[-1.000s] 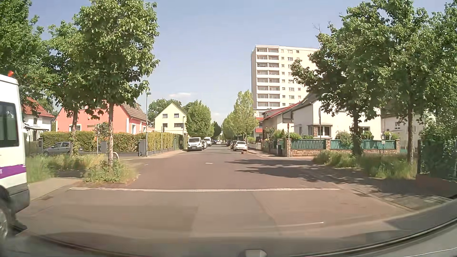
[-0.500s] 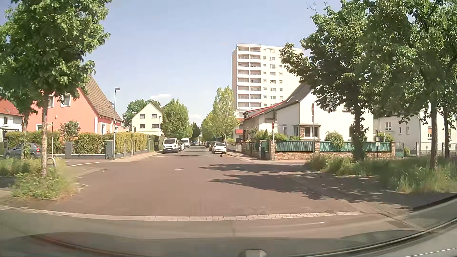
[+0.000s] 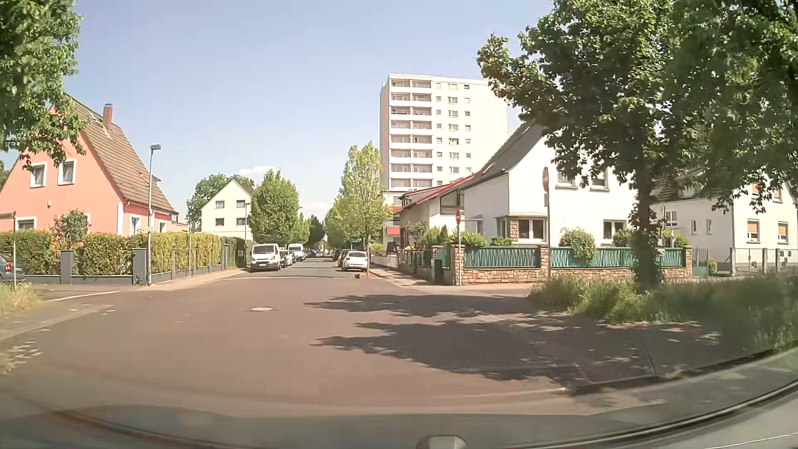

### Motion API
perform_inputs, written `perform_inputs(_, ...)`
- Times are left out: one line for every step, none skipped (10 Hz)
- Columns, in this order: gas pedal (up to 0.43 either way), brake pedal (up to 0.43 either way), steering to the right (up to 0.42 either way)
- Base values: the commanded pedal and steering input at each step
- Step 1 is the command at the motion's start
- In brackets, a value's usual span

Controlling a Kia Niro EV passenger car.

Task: Follow the waypoints while adhering to traffic rules and regulations

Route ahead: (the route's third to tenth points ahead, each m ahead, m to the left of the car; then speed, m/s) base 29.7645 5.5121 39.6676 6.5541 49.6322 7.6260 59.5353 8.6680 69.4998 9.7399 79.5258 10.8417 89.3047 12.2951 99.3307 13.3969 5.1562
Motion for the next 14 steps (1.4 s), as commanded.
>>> perform_inputs(0.000,0.000,-0.023)
perform_inputs(0.000,0.000,-0.044)
perform_inputs(0.000,0.000,-0.062)
perform_inputs(0.020,0.000,-0.072)
perform_inputs(0.110,0.000,-0.081)
perform_inputs(0.197,0.000,-0.087)
perform_inputs(0.197,0.000,-0.094)
perform_inputs(0.209,0.000,-0.098)
perform_inputs(0.209,0.000,-0.096)
perform_inputs(0.209,0.000,-0.093)
perform_inputs(0.209,0.000,-0.088)
perform_inputs(0.209,0.000,-0.088)
perform_inputs(0.209,0.000,-0.087)
perform_inputs(0.209,0.000,-0.087)
